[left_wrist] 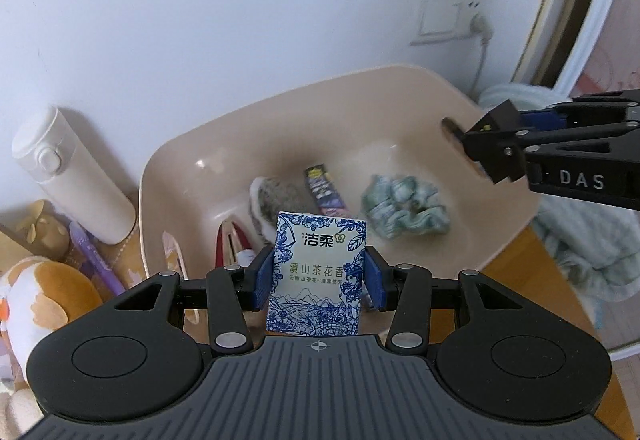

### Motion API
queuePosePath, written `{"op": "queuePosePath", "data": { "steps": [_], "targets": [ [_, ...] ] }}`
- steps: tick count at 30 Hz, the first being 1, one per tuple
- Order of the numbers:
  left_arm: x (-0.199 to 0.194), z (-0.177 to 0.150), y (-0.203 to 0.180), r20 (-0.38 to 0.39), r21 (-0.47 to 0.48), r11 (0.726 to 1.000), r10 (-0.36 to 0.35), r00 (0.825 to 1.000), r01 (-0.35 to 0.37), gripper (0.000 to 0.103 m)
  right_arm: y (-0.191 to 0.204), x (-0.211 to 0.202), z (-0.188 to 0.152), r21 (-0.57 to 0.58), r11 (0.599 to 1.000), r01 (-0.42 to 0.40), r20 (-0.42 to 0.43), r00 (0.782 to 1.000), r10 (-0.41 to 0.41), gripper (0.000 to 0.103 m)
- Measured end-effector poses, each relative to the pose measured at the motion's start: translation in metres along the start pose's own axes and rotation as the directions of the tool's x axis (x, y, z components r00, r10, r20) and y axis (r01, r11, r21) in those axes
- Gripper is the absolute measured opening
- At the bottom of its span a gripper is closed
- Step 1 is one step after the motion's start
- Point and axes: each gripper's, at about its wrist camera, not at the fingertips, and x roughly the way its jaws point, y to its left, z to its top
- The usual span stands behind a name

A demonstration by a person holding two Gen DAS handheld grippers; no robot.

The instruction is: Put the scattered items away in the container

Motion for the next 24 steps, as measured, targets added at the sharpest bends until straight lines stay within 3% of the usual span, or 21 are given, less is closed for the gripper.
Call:
{"op": "queuePosePath", "data": {
  "steps": [8, 24],
  "targets": [
    [0.021, 0.001, 0.003, -0.075, -0.056, 0.996, 0.059, 0.995, -0.064, 0.048, 0.0, 0.028, -0.008, 0.005, 1.0, 0.003, -0.059, 0.998, -0.002, 0.029],
    [0.034, 0.005, 0.007, -0.11, -0.121, 0.987, 0.095, 0.989, -0.108, 0.048, -0.002, 0.049, -0.019, 0.021, 1.0, 0.018, -0.123, 0.992, -0.015, 0.029]
  ]
}}
